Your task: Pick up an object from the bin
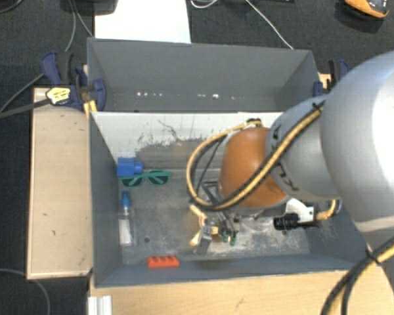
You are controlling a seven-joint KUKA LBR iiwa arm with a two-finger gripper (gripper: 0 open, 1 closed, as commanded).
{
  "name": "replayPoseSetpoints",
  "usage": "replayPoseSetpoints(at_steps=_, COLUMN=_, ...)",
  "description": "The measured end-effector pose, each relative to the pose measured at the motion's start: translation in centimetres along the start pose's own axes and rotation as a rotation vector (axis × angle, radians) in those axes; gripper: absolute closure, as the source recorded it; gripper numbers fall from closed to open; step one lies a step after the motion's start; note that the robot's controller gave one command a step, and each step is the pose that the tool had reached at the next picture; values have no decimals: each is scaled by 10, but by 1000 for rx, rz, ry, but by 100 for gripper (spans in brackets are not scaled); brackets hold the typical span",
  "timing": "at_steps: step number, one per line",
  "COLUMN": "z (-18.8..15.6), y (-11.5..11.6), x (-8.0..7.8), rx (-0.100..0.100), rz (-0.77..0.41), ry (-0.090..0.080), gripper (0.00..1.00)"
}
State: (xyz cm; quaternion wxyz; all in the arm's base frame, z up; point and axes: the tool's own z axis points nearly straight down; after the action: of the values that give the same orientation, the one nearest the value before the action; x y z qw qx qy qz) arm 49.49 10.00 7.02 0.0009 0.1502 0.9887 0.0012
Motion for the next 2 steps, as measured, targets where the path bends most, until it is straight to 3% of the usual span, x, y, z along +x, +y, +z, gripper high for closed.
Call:
replayPoseSetpoints(at_steps=1, z=-2, y=0, x=-3, rx=2, rz=32, ry=9, gripper=100)
replayPoseSetpoints(at_steps=2, z=-2, y=0, x=-4, rx=2, rz=35, ry=10, gripper=100)
